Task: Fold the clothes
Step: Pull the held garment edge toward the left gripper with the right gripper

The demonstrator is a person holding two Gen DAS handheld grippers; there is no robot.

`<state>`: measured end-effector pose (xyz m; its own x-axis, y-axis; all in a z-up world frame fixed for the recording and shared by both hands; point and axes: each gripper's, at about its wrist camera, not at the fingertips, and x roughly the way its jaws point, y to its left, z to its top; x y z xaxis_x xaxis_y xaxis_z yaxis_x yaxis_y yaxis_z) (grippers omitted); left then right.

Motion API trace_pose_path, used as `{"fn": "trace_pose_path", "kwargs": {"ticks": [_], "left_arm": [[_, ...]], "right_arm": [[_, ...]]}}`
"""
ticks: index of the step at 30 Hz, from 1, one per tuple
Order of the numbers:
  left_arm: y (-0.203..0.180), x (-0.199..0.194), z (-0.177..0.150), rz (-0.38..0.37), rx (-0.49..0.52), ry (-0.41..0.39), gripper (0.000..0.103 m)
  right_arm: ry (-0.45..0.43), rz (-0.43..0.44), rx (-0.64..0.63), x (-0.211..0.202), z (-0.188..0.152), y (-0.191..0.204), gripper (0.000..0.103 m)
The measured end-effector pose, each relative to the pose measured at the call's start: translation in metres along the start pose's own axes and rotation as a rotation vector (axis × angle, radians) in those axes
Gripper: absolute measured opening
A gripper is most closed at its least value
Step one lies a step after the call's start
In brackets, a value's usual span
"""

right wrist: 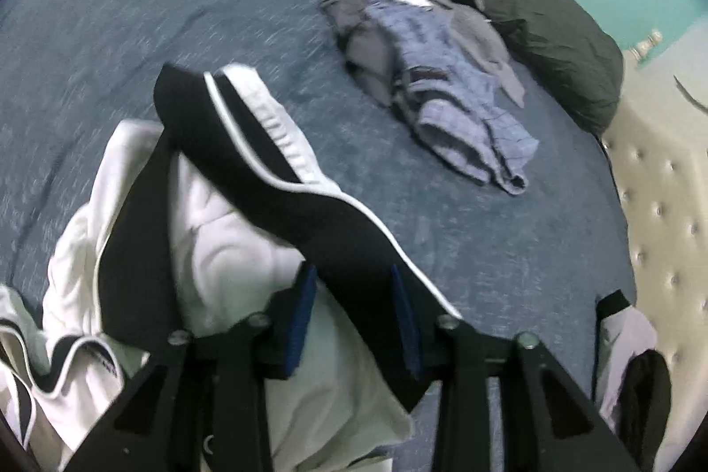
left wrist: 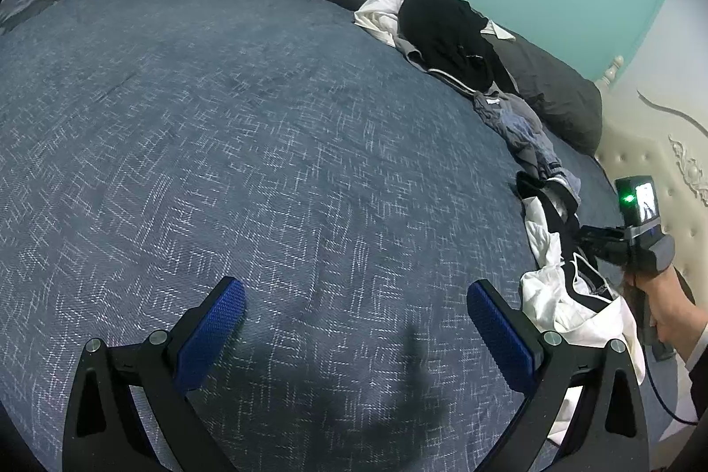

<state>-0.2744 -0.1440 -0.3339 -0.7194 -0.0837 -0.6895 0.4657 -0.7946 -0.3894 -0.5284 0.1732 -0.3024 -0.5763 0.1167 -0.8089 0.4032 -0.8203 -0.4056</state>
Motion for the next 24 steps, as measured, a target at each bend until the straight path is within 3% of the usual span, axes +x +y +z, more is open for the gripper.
{"fn": "trace_pose_path", "kwargs": {"ticks": [2,7,15,18,21,24], "left_arm": [[0.0,0.001,0.0,-0.001,0.0,0.003,0.103],[-0.004,0.001,-0.001,-0.001,0.01,0.001,0.102],[-0.005,0.001,-0.003,0.002,0.015,0.005,0.103],[-0.006,0.002,-0.003,0.002,0.017,0.008,0.103],[-0.005,0.001,-0.002,0.003,0.02,0.003,0.103],[-0.004,0.003,-0.001,0.005,0.014,0.004,0.103]], "right_arm": [[-0.028,0.007,0.04,-0.005,0.001,-0.01,0.007],[-0.123,0.021,0.075,-0.032,0.0,-0.026,0.003],[-0.113,0.073,0.103,-0.042,-0.001,-0.038,0.003],[-0.045,0.096,0.114,-0.025,-0.002,-0.038,0.003],[-0.016,0.076,0.172,-0.012,-0.003,-0.043,0.006],[-0.021,0.065,0.19,-0.007,-0.002,-0.045,0.019]]}}
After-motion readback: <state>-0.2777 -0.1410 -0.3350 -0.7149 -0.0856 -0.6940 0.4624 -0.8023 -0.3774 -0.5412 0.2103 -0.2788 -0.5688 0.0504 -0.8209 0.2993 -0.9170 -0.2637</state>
